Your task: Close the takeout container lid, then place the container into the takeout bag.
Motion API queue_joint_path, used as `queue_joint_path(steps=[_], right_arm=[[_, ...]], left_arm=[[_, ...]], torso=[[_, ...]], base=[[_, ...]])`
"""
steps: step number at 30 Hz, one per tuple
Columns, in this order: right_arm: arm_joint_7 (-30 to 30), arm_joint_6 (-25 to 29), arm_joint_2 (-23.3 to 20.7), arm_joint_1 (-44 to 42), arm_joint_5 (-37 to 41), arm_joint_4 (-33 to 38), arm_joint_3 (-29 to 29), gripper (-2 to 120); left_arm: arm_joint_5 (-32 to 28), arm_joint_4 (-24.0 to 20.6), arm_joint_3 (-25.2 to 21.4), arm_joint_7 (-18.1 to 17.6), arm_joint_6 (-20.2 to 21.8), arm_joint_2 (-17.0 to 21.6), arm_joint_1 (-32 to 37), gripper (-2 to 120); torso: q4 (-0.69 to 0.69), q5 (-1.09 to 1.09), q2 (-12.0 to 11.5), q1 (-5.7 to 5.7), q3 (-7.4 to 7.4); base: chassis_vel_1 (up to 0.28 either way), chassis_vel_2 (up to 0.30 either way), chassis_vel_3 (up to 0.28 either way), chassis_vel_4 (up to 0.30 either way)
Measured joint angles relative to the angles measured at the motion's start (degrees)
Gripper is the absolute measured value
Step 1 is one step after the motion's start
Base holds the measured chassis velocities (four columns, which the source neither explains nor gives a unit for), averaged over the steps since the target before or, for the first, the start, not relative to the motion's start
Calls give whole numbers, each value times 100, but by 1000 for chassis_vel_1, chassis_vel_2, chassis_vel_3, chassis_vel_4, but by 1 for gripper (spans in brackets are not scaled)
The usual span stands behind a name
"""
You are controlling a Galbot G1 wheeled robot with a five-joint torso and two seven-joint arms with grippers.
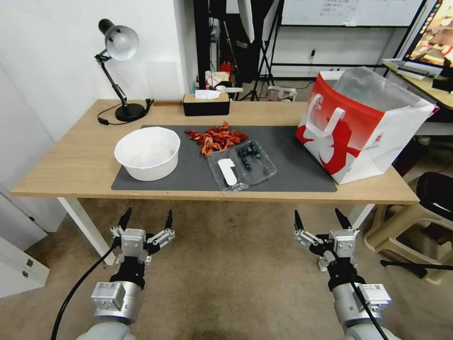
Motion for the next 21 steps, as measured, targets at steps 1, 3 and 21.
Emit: queue_joint_path(steps=[1,3,21], right_arm=[[-82,48,40,-63,-7,29,-13,100],[-559,392,282,-403,-65,224,-148,100],[-592,569,197,-366,113,282,36,100]], left_arm=[[-140,-60,124,-127,5,89,4,100],[-549,-258,500,-493,14,347,7,100],[-1531,-342,1320,-1198,-226,902,-22,100]], torso=[[2,0,0,0,0],[-5,2,0,1,0],[-2,0,0,0,0]], base=[[0,0,0,0],[0,0,0,0],[0,0,0,0]])
